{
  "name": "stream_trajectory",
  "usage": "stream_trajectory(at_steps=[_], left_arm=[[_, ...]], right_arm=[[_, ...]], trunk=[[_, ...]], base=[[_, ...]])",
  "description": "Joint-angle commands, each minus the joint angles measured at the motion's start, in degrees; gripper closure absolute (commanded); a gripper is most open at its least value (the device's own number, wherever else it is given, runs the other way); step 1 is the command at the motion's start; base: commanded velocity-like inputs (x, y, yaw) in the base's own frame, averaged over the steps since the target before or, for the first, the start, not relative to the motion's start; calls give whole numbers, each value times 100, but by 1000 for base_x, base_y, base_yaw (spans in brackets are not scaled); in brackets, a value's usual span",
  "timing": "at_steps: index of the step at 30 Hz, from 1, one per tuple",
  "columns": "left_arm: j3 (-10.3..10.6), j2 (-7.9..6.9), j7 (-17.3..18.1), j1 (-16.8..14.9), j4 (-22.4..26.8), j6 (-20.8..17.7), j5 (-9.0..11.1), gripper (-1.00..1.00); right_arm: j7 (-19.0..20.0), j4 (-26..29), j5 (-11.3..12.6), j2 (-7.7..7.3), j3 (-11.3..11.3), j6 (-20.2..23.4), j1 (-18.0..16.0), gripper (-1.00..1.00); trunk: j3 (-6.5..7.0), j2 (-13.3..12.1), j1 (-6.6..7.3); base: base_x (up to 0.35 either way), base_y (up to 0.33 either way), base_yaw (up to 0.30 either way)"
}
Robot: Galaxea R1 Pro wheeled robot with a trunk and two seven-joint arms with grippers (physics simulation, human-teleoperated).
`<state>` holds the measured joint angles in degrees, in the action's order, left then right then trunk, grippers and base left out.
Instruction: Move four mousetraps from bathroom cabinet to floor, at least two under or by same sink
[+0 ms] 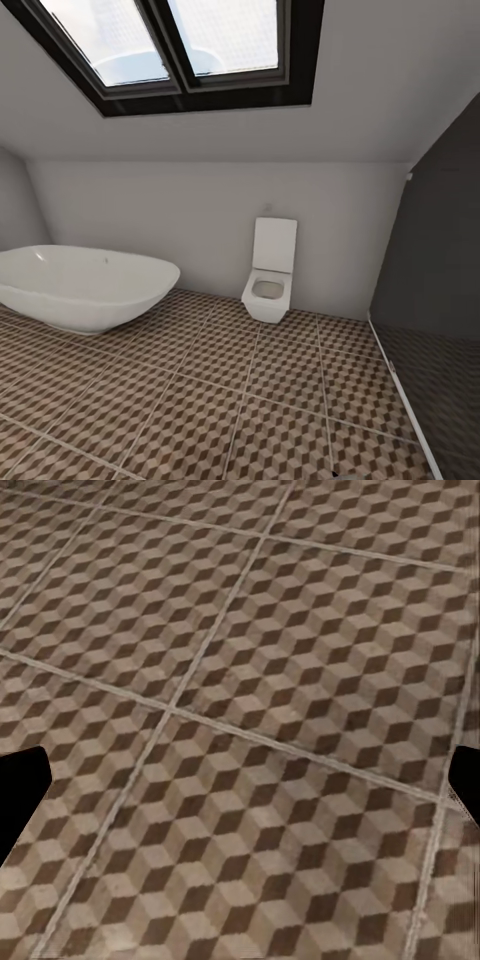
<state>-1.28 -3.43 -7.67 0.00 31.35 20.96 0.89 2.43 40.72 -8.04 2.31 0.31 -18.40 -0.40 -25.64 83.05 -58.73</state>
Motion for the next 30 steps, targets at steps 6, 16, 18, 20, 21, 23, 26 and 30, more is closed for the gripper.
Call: stream_trajectory(at_steps=[6, 16, 18, 20, 21, 23, 26, 30], left_arm=[[5, 0, -15, 0, -3, 13, 8, -100], [-2, 13, -15, 0, -144, 16, 8, -100], [-2, 15, -15, 0, -158, 18, 8, -100], [-3, 16, -15, 0, -170, 18, 8, -100], [-3, 17, -15, 0, -172, 19, 8, -100], [-3, 17, -15, 0, -177, 20, 8, -100], [-3, 18, -13, 0, -184, 20, 8, -100], [-3, 18, -13, 0, -187, 20, 8, -100]], right_arm=[[11, -3, -39, -1, -13, -22, -4, -100], [11, -3, -39, -2, -13, -23, -4, -100], [11, -3, -39, 1, -13, -23, -4, -100], [11, -3, -39, 2, -13, -23, -4, -100], [11, -3, -39, 1, -13, -23, -4, -100], [11, -3, -39, -1, -13, -23, -4, -100], [11, -3, -39, -1, -13, -23, -4, -100], [11, -3, -39, -1, -13, -23, -4, -100]], trunk=[[25, 3, 0], [77, 3, 0], [87, 3, 0], [97, 3, 0], [103, 3, 0], [113, 3, 0], [128, 3, 0], [139, 3, 0]], base=[[0, 0, -266], [0, 0, -266], [0, 0, -266], [0, 0, -266], [0, 0, -266], [0, 0, -266], [0, 0, -266], [0, 0, -267]])
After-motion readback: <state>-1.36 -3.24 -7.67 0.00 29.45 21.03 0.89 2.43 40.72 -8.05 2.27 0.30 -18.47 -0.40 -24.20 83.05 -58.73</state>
